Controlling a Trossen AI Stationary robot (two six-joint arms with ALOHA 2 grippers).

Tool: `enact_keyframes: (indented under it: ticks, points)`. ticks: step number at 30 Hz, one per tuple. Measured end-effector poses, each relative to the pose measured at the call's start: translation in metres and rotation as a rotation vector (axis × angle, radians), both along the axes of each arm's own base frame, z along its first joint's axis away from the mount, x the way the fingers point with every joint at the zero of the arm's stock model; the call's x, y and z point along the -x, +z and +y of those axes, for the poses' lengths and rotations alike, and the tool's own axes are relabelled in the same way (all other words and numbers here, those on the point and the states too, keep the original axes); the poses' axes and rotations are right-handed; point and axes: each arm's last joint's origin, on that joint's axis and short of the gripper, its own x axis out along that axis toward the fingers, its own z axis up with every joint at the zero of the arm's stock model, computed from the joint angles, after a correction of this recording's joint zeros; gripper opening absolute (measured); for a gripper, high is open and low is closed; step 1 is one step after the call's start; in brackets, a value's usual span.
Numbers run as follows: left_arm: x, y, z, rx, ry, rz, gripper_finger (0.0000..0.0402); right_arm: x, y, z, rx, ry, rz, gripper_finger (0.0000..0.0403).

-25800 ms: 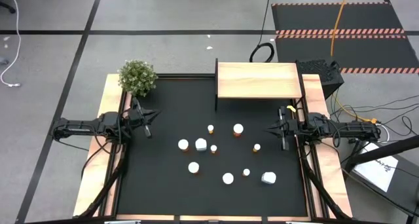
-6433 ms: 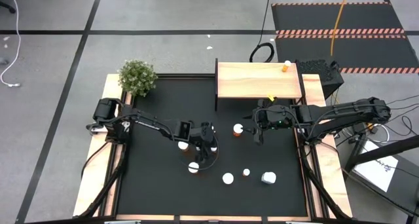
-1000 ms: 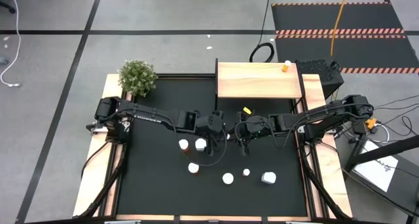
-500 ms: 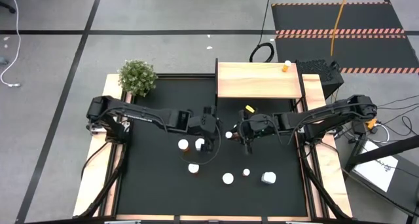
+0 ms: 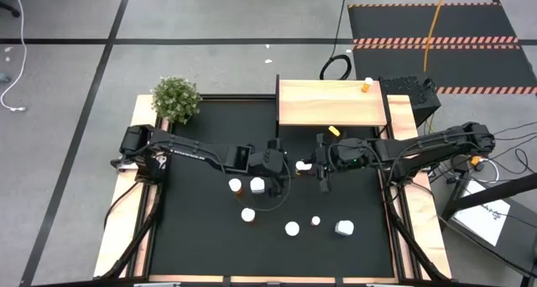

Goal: Pick and place medicine bottles onto shelf by color
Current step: Put the small orange pill bottle on the shelf

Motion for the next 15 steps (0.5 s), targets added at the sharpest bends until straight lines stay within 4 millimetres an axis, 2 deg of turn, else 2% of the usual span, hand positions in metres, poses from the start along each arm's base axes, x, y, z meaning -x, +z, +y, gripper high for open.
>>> enact_keyframes:
  ticks: [5,15]
  points:
    - [-0.0043,-0.0004,-0.0008,0.036,-0.026,-0.087,0.0253,-0.0011,-0.0007,0.0001,0.002,0.0,-0.001,0.0109]
    - [-0.0048,-0.0007,0.0018,0.081,-0.019,-0.095,0.0241,-0.0023,-0.0006,0.0002,0.023,0.009,-0.01,0.0109]
